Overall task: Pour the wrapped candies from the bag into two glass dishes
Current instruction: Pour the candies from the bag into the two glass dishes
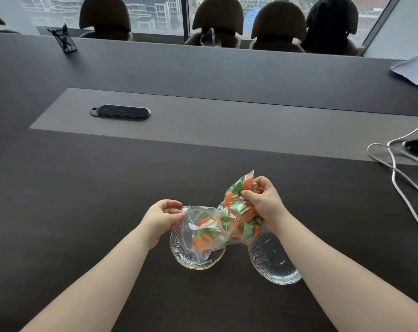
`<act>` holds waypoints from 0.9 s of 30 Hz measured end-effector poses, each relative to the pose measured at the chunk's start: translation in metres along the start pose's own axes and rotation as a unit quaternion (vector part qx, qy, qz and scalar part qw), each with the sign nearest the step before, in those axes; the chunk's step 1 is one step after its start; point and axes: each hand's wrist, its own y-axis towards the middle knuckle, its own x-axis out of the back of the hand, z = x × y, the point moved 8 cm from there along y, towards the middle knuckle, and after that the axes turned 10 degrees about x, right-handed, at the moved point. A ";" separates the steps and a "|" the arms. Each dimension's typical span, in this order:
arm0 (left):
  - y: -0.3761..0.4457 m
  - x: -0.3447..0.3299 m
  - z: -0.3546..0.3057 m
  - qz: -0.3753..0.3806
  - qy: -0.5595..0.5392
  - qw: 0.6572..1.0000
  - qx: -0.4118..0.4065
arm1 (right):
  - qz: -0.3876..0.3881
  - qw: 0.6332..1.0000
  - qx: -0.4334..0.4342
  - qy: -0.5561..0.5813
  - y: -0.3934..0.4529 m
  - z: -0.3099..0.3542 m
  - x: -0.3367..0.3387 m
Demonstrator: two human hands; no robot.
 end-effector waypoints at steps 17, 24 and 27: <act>-0.006 0.011 -0.014 -0.119 0.293 0.947 -0.063 | 0.056 0.996 0.065 0.014 -0.005 0.051 -0.030; -0.012 0.006 -0.017 -0.123 0.297 0.945 -0.054 | 0.076 0.993 0.084 0.040 -0.010 0.069 -0.034; -0.015 0.006 -0.019 -0.126 0.285 0.949 -0.051 | 0.078 0.992 0.090 0.039 -0.011 0.074 -0.035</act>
